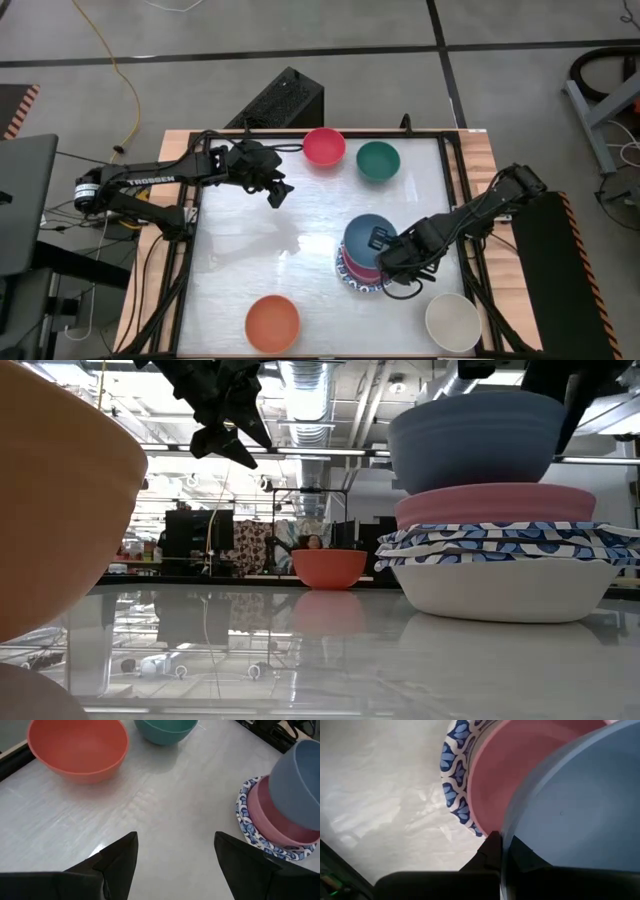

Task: Nest bowls inside each other by size order
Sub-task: Stack the blue bowl into the pink bowl

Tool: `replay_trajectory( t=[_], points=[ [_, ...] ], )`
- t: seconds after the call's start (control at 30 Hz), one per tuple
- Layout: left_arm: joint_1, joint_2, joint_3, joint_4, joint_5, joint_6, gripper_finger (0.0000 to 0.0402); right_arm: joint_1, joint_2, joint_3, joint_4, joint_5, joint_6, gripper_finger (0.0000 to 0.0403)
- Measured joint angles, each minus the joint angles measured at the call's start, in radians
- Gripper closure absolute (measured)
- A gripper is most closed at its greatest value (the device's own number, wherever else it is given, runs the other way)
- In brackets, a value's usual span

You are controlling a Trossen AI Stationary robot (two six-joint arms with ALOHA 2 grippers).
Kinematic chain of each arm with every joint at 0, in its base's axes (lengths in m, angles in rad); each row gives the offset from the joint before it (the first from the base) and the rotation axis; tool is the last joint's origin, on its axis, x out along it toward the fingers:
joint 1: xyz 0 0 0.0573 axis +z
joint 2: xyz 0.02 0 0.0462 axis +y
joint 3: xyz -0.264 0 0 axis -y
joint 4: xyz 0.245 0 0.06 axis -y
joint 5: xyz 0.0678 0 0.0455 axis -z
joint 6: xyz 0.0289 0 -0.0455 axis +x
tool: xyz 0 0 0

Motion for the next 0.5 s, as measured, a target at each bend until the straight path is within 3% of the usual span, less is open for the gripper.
replay_trajectory(
  t=[0.5],
  points=[
    [0.000, 0.000, 0.000, -0.001, 0.000, 0.000, 0.0150, 0.005, 0.007, -0.013, 0.056, -0.024, 0.058, 0.0391]
  ],
)
